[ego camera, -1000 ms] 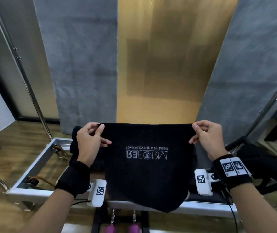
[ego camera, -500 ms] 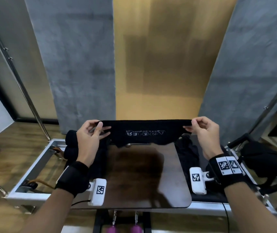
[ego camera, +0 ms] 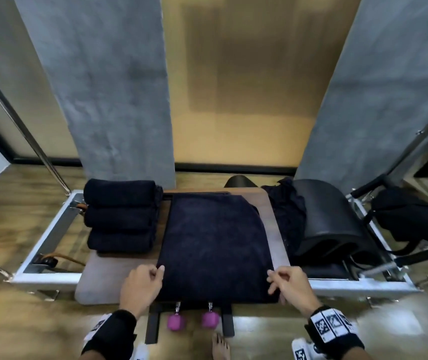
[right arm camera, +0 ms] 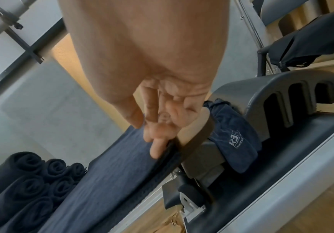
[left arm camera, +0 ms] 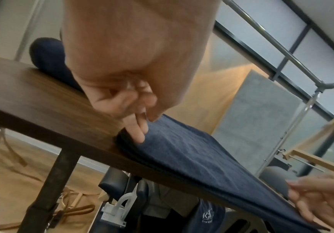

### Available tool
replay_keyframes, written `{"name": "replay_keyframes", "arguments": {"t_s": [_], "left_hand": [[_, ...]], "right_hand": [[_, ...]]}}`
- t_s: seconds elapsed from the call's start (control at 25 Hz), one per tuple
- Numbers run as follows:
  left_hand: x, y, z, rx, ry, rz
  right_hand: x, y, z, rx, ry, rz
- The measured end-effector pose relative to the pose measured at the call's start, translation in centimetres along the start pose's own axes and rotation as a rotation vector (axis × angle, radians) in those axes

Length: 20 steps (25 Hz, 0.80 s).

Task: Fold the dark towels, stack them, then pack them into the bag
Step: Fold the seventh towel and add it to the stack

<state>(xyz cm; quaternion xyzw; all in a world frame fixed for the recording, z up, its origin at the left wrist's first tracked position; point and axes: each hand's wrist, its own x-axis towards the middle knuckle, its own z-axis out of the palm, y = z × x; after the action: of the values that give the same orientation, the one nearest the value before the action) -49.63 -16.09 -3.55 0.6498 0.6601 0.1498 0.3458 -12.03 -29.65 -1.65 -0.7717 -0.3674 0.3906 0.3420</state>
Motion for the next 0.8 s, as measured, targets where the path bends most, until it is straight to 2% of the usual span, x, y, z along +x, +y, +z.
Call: {"name": "replay_keyframes", "arguments": {"t_s": [0.08, 0.2, 0.44, 0.6, 0.72, 0.8], "left_hand": [[0.7, 1.8, -0.3, 0.058, 0.048, 0.061], [2.7, 5.7, 0.3, 0.018, 0.083, 0.197], [8.7, 12.1, 3.9, -0.006, -0.062, 0.369], [11.7, 15.0, 6.1, 0.245, -0.206, 0.445], [13.9, 16.5, 6.9, 0.560, -0.425, 0.384], [14.9, 17.2, 7.0, 0.618, -0.545, 0.309]], "right_hand": [[1.5, -0.9, -0.5, 0.005, 0.023, -0.024], [5.4, -3.5, -1.3, 0.065, 0.088, -0.068], [14.5, -8.6, -1.6, 0.129, 0.145, -0.025], [18.9, -10.8, -0.8, -0.019, 0.194, -0.019], [21.1, -11.0, -0.3, -0.288, 0.139, -0.107], [22.2, -10.5, -0.3, -0.347, 0.068, -0.125]]}}
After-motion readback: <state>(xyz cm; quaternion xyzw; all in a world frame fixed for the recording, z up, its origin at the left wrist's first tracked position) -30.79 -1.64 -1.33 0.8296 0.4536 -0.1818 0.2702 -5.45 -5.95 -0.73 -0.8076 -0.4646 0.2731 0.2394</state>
